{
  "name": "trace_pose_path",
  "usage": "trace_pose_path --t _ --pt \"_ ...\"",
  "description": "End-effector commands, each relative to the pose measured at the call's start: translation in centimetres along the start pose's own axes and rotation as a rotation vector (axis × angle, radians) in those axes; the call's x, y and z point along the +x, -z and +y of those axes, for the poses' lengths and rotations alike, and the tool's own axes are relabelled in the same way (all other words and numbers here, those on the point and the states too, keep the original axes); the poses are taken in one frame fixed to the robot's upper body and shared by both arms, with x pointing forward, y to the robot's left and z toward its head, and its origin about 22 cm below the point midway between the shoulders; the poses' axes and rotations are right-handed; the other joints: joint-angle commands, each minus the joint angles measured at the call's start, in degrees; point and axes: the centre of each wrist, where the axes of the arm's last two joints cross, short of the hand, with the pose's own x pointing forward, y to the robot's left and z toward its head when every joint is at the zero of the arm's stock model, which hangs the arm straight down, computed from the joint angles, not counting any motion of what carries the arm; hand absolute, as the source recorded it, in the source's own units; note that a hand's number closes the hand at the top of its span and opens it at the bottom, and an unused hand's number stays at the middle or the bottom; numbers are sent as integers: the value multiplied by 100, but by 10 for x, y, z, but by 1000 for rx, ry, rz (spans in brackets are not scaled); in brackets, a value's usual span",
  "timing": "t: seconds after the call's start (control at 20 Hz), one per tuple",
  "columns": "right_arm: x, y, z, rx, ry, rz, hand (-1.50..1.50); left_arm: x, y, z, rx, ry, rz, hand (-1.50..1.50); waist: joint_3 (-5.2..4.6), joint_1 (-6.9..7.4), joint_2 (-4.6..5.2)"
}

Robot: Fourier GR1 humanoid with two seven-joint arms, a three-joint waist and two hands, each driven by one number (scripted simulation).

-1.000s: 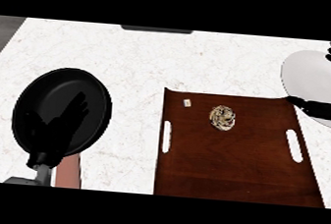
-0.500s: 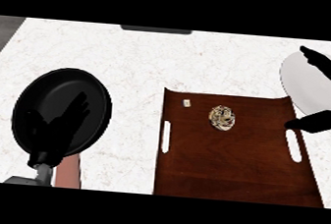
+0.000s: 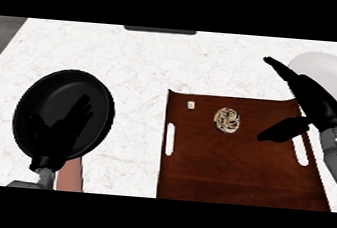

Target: Pick the cupcake from the tray and place it in the plate

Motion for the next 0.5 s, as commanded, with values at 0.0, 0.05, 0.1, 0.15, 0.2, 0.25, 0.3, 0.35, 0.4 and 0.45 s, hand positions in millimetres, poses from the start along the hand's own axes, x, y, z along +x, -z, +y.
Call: trace_pose_path --t 0.0,0.05,0.1,0.15,0.2,0.25,0.3,0.35,0.4,0.45 --pt "23 12 9 14 -55 40 -150 -17 8 -25 2 -5 84 0 -71 1 62" --pt "24 10 17 23 -51 39 -150 -23 14 -6 -8 -27 85 0 -73 -21 64" --pt "14 21 17 46 -64 85 -150 -31 2 -10 -15 -31 86 0 -72 40 74" --pt "24 19 34 69 -54 78 -150 -26 -2 -22 -19 -7 72 0 -70 29 61" --pt "18 3 59 91 -40 78 -150 -18 7 -7 7 -38 86 0 -70 -36 55" --pt "4 -1 47 115 -40 91 -150 -26 -9 -8 -5 -28 80 0 -68 -19 47" --pt "26 4 40 116 -22 77 -150 -30 3 -3 11 -27 87 0 -71 -29 53" --pt "13 12 56 107 -23 76 -150 -24 -5 4 -1 -13 92 0 -67 19 60" --pt "15 18 66 120 -16 95 -150 -22 -12 -24 -28 -17 77 0 -66 41 59" --pt "14 1 52 127 -23 79 -150 -33 -5 -11 4 -27 94 0 -69 -33 50"
